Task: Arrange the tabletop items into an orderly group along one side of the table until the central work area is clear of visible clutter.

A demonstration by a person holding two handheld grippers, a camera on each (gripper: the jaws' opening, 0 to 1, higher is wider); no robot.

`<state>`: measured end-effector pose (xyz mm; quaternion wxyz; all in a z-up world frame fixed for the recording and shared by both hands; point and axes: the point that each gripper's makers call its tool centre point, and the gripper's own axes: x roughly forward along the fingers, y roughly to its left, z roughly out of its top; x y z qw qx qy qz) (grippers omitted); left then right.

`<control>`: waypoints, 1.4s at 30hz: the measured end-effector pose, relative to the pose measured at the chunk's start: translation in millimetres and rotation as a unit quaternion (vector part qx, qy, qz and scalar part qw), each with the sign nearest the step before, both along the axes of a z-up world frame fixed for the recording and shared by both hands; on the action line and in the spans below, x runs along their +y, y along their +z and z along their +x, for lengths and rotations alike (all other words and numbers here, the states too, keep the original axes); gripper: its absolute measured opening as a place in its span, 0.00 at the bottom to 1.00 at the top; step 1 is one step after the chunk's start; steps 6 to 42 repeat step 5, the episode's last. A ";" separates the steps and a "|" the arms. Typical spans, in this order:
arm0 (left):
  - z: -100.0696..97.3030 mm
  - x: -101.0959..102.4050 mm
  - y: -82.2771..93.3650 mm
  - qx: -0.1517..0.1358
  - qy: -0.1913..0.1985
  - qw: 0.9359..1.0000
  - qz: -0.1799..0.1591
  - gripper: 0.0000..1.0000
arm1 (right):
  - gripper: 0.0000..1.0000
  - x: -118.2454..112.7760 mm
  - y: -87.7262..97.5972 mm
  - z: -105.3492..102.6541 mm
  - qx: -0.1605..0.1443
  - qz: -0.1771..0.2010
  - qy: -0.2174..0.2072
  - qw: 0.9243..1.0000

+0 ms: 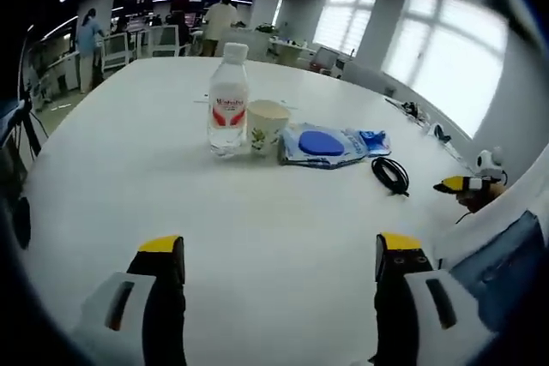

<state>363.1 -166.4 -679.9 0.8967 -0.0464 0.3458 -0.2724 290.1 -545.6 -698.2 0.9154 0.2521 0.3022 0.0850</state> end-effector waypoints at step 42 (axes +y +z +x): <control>-7.9 -2.9 3.0 0.003 -0.003 1.000 -0.014 0.94 | 0.64 4.2 0.1 -0.3 -0.001 0.020 -0.006 1.000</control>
